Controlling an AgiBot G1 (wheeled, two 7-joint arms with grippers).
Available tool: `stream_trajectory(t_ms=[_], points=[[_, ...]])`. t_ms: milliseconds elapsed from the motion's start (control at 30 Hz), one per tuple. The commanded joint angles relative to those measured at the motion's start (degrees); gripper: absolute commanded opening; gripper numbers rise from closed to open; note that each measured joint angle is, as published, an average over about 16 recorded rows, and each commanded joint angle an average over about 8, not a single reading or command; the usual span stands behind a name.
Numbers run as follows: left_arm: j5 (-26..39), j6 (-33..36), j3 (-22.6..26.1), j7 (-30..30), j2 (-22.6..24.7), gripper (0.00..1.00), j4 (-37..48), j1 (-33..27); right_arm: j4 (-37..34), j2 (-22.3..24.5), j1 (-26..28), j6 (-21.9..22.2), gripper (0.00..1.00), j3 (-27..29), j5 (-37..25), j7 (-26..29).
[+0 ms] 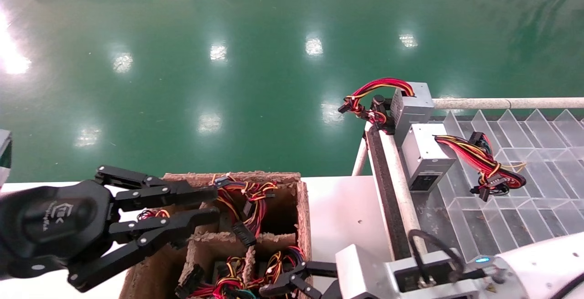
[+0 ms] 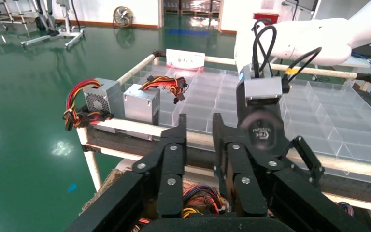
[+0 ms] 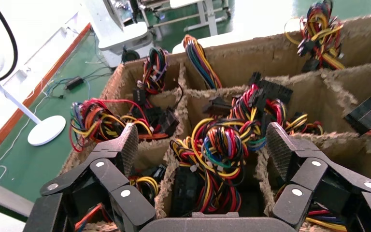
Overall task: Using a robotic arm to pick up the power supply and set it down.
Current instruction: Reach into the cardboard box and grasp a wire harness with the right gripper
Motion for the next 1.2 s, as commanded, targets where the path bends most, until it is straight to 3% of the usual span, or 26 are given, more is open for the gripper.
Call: stream_trajectory(t_ms=[33, 967, 1200], points=[[0.0, 0.0, 0.0, 0.0, 0.0, 0.0, 0.0, 0.0, -0.85, -0.82, 0.08, -0.06, 0.0, -0.78, -0.65, -0.22], [0.0, 0.0, 0.0, 0.0, 0.0, 0.0, 0.0, 0.0, -1.03, -0.45, 0.74, 2.03, 0.0, -3.06, -3.09, -1.69], [0.0, 0.0, 0.0, 0.0, 0.0, 0.0, 0.0, 0.0, -1.8, -0.26, -0.11, 2.55, 0.0, -2.26, -1.35, -1.66]])
